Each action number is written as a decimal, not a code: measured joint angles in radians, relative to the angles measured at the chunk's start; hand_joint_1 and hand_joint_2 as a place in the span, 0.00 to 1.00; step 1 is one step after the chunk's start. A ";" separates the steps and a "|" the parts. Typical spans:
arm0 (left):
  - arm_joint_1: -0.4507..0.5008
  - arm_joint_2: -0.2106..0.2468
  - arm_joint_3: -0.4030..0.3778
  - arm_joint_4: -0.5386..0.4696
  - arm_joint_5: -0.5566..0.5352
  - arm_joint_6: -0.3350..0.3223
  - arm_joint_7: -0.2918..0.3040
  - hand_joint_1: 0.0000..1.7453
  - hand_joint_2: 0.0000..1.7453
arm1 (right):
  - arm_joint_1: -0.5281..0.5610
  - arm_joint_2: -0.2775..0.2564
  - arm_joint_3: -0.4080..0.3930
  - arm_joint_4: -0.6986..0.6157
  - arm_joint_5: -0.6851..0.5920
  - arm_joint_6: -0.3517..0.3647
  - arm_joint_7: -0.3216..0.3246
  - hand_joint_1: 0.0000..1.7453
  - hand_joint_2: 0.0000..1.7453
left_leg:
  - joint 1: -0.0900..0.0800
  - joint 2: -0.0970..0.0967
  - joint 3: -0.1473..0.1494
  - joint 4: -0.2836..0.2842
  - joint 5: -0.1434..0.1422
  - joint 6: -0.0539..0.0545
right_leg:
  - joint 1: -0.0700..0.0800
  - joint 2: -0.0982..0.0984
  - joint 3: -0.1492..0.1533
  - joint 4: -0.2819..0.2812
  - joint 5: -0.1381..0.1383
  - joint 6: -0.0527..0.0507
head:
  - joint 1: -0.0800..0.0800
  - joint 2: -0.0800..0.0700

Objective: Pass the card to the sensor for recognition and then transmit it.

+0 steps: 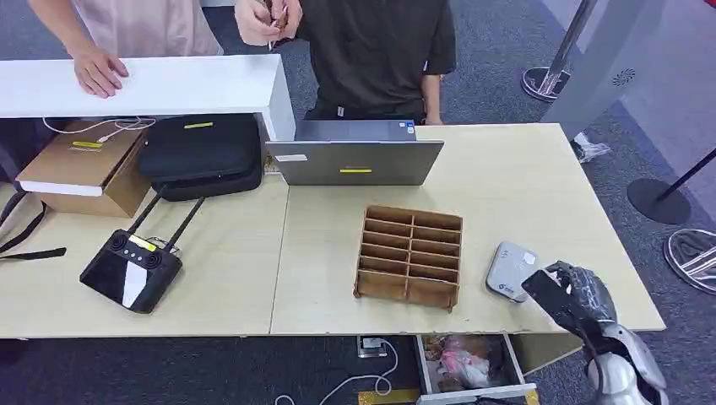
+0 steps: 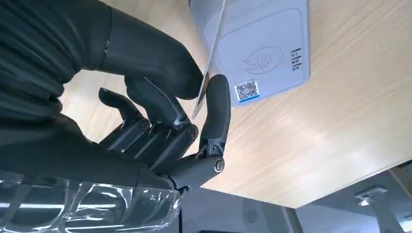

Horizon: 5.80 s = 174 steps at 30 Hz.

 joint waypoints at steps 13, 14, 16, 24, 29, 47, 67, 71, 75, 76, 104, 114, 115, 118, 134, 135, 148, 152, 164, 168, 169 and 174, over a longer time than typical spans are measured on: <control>0.017 -0.008 -0.022 -0.040 -0.061 -0.006 0.053 0.00 0.00 | 0.069 0.018 -0.060 -0.108 0.041 -0.008 0.016 1.00 1.00 | 0.000 0.000 0.000 0.000 0.000 0.000 | 0.000 0.000 0.000 0.000 0.000 0.000 | 0.000 0.000; 0.018 -0.009 -0.024 -0.043 -0.063 -0.006 0.053 0.00 0.00 | 0.069 0.019 -0.063 -0.111 0.044 -0.006 0.018 1.00 1.00 | 0.000 0.000 0.000 0.000 0.000 0.000 | 0.000 0.000 0.000 0.000 0.000 0.000 | 0.000 0.000; 0.020 -0.011 -0.025 -0.048 -0.067 -0.006 0.055 0.00 0.00 | 0.069 0.019 -0.067 -0.116 0.054 0.006 0.028 1.00 1.00 | 0.000 0.000 0.000 0.000 0.000 0.000 | 0.000 0.000 0.000 0.000 0.000 0.000 | 0.000 0.000; 0.030 -0.015 -0.025 -0.069 -0.080 -0.013 0.066 0.00 0.00 | 0.062 -0.007 -0.079 -0.127 0.070 0.040 0.046 1.00 1.00 | 0.000 0.000 0.000 0.000 0.000 0.000 | 0.000 0.000 0.000 0.000 0.000 0.000 | 0.000 0.000; 0.039 -0.021 -0.025 -0.092 -0.093 -0.020 0.070 0.00 0.00 | 0.020 -0.057 -0.079 -0.132 0.061 0.007 0.021 1.00 1.00 | 0.000 0.001 -0.001 0.000 0.000 0.000 | 0.000 0.001 0.000 0.000 0.000 0.000 | 0.000 0.000; 0.039 -0.031 -0.023 -0.113 -0.120 -0.039 0.042 0.00 0.00 | -0.278 -0.053 0.075 -0.141 0.089 -0.106 0.011 1.00 1.00 | 0.000 0.000 0.001 0.000 0.001 -0.001 | 0.000 0.001 0.000 0.002 0.000 -0.001 | 0.000 0.000; 0.038 -0.031 0.026 -0.113 -0.086 -0.041 0.031 0.00 0.00 | -0.543 -0.069 0.241 0.094 0.066 0.061 0.037 1.00 1.00 | 0.000 0.000 0.000 0.000 0.002 -0.002 | 0.000 0.000 0.000 0.002 0.001 -0.001 | 0.000 0.000; 0.040 -0.032 0.030 -0.113 -0.085 -0.042 0.041 0.00 0.00 | -0.570 -0.112 0.264 0.133 0.021 0.073 0.014 1.00 1.00 | 0.000 -0.002 0.000 0.000 0.002 -0.002 | 0.000 -0.001 0.000 0.002 0.001 -0.001 | 0.000 0.000; 0.041 -0.032 0.044 -0.113 -0.090 -0.052 0.056 0.00 0.00 | -0.581 -0.146 0.291 0.156 0.018 0.087 0.026 1.00 1.00 | 0.000 -0.002 0.000 0.000 0.002 -0.002 | 0.000 -0.001 0.000 0.002 0.001 -0.001 | 0.000 0.000; 0.042 -0.033 0.047 -0.114 -0.094 -0.057 0.059 0.00 0.00 | -0.586 -0.157 0.301 0.163 0.027 0.100 0.033 1.00 1.00 | 0.000 -0.002 0.000 0.000 0.002 -0.002 | 0.000 -0.001 0.000 0.002 0.001 -0.001 | 0.000 0.000; 0.027 -0.011 0.119 -0.054 -0.067 -0.072 -0.006 0.00 0.00 | -1.141 -0.296 0.959 0.730 0.028 0.458 -0.056 1.00 1.00 | 0.000 -0.002 -0.001 0.001 0.003 -0.001 | 0.000 -0.001 0.000 0.002 0.001 0.000 | 0.000 0.000; 0.014 -0.001 0.118 -0.037 -0.091 -0.078 -0.009 0.00 0.00 | -1.112 -0.248 1.116 0.824 0.029 0.515 -0.072 1.00 1.00 | 0.000 -0.003 0.000 0.001 0.003 -0.001 | 0.000 -0.002 -0.001 0.002 0.001 0.000 | 0.000 0.000; 0.012 0.000 0.118 -0.033 -0.094 -0.080 -0.010 0.00 0.00 | -1.108 -0.246 1.128 0.832 0.024 0.515 -0.074 1.00 1.00 | 0.000 -0.003 0.000 0.001 0.003 -0.001 | 0.000 -0.002 -0.001 0.002 0.001 0.000 | 0.000 0.000; 0.009 0.005 0.118 -0.020 -0.097 -0.083 -0.018 0.00 0.00 | -1.089 -0.242 1.155 0.853 0.005 0.502 -0.079 1.00 1.00 | 0.000 -0.003 0.000 0.001 0.003 -0.001 | 0.000 -0.002 -0.001 0.002 0.001 0.000 | 0.000 0.000; -0.005 0.033 0.090 0.014 -0.143 -0.072 -0.039 0.00 0.00 | -0.977 -0.246 1.194 0.910 -0.121 0.461 -0.073 1.00 1.00 | 0.000 -0.002 0.000 0.001 0.003 -0.001 | 0.000 -0.001 -0.001 0.002 0.001 0.000 | 0.000 0.000; -0.006 0.034 0.089 0.016 -0.150 -0.072 -0.039 0.00 0.00 | -0.969 -0.246 1.195 0.912 -0.128 0.453 -0.067 1.00 1.00 | 0.000 -0.002 0.000 0.001 0.003 -0.001 | 0.000 -0.001 -0.001 0.002 0.001 0.000 | 0.000 0.000; -0.011 0.046 0.049 0.019 -0.183 -0.067 -0.018 0.00 0.00 | -0.865 -0.250 1.144 0.928 -0.203 0.307 -0.008 1.00 1.00 | 0.000 0.001 0.002 0.001 0.003 -0.001 | 0.000 0.002 0.000 0.002 0.001 0.000 | 0.000 0.000; -0.020 0.050 0.049 0.019 -0.183 -0.060 0.024 0.00 0.00 | -0.858 -0.250 1.125 0.930 -0.197 0.309 0.006 1.00 1.00 | 0.000 0.001 0.002 0.001 0.003 -0.001 | 0.000 0.001 0.001 0.002 0.002 0.000 | 0.000 0.000; -0.042 0.085 0.042 0.019 -0.206 -0.076 0.148 0.00 0.00 | -0.843 -0.250 1.076 0.935 -0.177 0.325 -0.002 1.00 1.00 | 0.000 0.001 0.004 0.001 0.003 -0.001 | 0.000 0.002 0.003 0.002 0.002 0.000 | 0.000 0.000; -0.042 0.096 0.036 0.019 -0.216 -0.082 0.150 0.00 0.00 | -0.843 -0.253 1.069 0.936 -0.171 0.339 -0.015 1.00 1.00 | 0.000 0.001 0.005 0.001 0.003 -0.001 | 0.000 0.002 0.003 0.001 0.002 0.000 | 0.000 0.000; -0.042 0.097 0.033 0.019 -0.218 -0.082 0.150 0.00 0.00 | -0.841 -0.255 1.067 0.936 -0.171 0.340 -0.017 1.00 1.00 | 0.000 0.001 0.005 0.001 0.003 -0.001 | 0.000 0.002 0.003 0.001 0.002 0.000 | 0.000 0.000; -0.044 0.098 0.026 0.019 -0.217 -0.074 0.159 0.00 0.00 | -0.835 -0.260 1.057 0.936 -0.167 0.328 -0.018 1.00 1.00 | 0.000 0.001 0.004 0.001 0.003 -0.001 | 0.000 0.002 0.003 0.002 0.002 0.000 | 0.000 0.000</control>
